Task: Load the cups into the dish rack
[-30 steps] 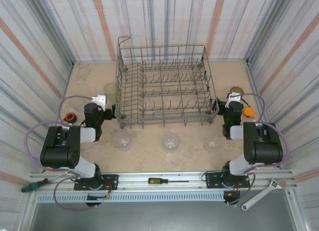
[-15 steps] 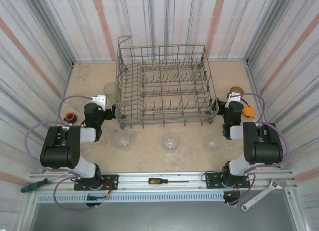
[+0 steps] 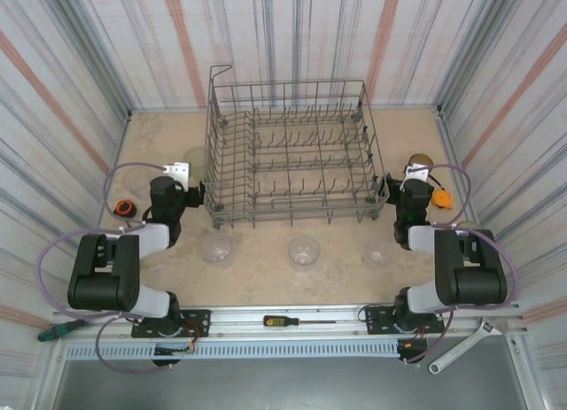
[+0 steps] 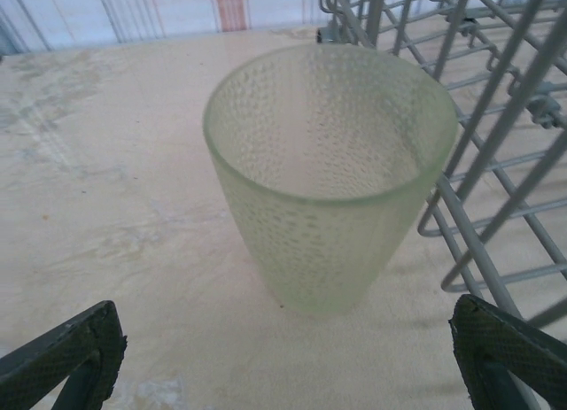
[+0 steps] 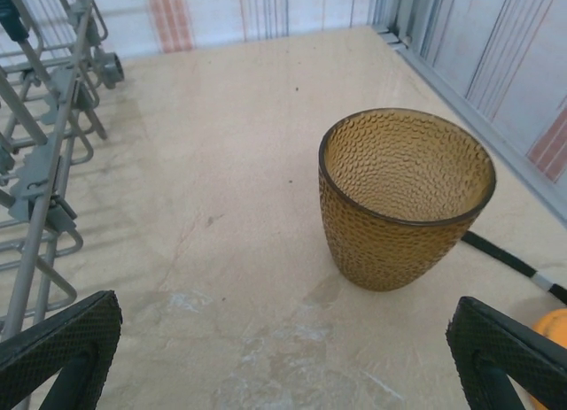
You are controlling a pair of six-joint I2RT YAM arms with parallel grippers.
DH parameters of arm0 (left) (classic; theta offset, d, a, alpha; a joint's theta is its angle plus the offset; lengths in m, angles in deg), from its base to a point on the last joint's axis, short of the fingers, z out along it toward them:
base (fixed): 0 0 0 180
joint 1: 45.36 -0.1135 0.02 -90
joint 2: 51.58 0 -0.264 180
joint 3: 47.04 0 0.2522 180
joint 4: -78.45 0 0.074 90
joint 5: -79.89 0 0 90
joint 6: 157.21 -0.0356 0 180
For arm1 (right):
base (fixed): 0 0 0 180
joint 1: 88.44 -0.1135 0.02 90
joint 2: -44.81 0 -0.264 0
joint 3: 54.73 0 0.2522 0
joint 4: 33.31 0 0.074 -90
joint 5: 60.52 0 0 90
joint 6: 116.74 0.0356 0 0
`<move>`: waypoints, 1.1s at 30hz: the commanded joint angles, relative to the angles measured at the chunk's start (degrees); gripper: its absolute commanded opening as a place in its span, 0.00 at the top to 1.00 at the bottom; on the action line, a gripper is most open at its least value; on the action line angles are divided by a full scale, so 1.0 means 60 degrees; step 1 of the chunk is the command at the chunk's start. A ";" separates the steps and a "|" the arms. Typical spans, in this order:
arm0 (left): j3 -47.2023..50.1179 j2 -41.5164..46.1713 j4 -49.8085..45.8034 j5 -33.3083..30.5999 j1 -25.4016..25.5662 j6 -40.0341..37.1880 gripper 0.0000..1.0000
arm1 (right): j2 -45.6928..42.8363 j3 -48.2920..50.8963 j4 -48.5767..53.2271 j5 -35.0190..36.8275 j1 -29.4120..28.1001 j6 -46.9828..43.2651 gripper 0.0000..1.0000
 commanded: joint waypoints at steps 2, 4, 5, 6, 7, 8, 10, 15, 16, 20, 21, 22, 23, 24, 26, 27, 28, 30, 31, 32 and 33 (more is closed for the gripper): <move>-0.0533 0.0681 -0.1343 -0.1347 0.0461 -0.0118 0.01 | -0.1049 -0.0326 0.1646 0.0407 -0.0182 0.0290 0.01; -0.0629 0.0939 -0.1594 -0.1838 0.0646 -0.0031 0.01 | -0.1437 -0.0487 0.2297 0.0493 -0.0185 0.0500 0.01; -0.0706 0.1094 -0.1740 -0.2062 0.0694 0.0113 0.01 | -0.1611 -0.0590 0.2698 0.0611 -0.0192 0.0677 0.01; -0.0764 0.1240 -0.1887 -0.2231 0.0707 0.0310 0.01 | -0.1774 -0.0769 0.3282 0.0803 -0.0181 0.0943 0.01; -0.0807 0.1376 -0.2010 -0.2345 0.0711 0.0435 0.01 | -0.1899 -0.0971 0.3849 0.0928 -0.0157 0.1156 0.01; -0.0866 0.1534 -0.2162 -0.2473 0.0711 0.0629 0.01 | -0.2003 -0.1228 0.4460 0.1059 -0.0141 0.1415 0.01; -0.1006 0.1782 -0.2526 -0.2498 0.0711 0.0846 0.01 | -0.2113 -0.1596 0.5387 0.1155 -0.0109 0.1770 0.01; -0.1336 0.2327 -0.3523 -0.2697 0.1079 0.1627 0.01 | -0.2361 -0.2261 0.7105 0.0874 -0.0112 0.2454 0.01; -0.1356 0.2455 -0.3608 -0.2703 0.1201 0.1677 0.01 | -0.2422 -0.2344 0.7318 0.0798 -0.0110 0.2562 0.01; -0.1522 0.3128 -0.4199 -0.2621 0.1634 0.2057 0.01 | -0.2776 -0.2714 0.8251 0.0181 -0.0107 0.2861 0.01; -0.1586 0.3297 -0.4364 -0.2544 0.1702 0.2170 0.01 | -0.2850 -0.2833 0.8521 0.0068 -0.0112 0.2932 0.01; -0.1663 0.3447 -0.4576 -0.2492 0.1721 0.2244 0.01 | -0.2914 -0.2938 0.8727 -0.0015 -0.0106 0.2983 0.01; -0.1779 0.3600 -0.4872 -0.2487 0.1736 0.2408 0.01 | -0.2996 -0.3024 0.8938 -0.0124 -0.0113 0.3041 0.01; -0.1904 0.3761 -0.5173 -0.2534 0.1736 0.2610 0.02 | -0.3079 -0.3088 0.9093 -0.0238 -0.0116 0.3061 0.01; -0.2136 0.4061 -0.5723 -0.2615 0.1736 0.2891 0.01 | -0.3246 -0.3149 0.9321 -0.0425 -0.0110 0.3091 0.01; -0.2238 0.4210 -0.5952 -0.2721 0.1737 0.3008 0.01 | -0.3323 -0.3188 0.9434 -0.0561 -0.0115 0.3118 0.01; -0.2339 0.4321 -0.6158 -0.2873 0.1730 0.3128 0.01 | -0.3378 -0.3224 0.9542 -0.0651 -0.0111 0.3119 0.01; -0.2568 0.4491 -0.6656 -0.3211 0.1736 0.3315 0.01 | -0.3466 -0.3294 0.9747 -0.0894 -0.0093 0.3135 0.01; -0.2705 0.4562 -0.6933 -0.3367 0.1731 0.3402 0.01 | -0.3485 -0.3348 0.9889 -0.1009 -0.0099 0.3117 0.01; -0.2830 0.4601 -0.7184 -0.3571 0.1728 0.3541 0.01 | -0.3497 -0.3420 1.0035 -0.1134 -0.0105 0.3093 0.01; -0.2940 0.4625 -0.7350 -0.3733 0.1729 0.3640 0.01 | -0.3490 -0.3478 1.0164 -0.1218 -0.0111 0.3071 0.01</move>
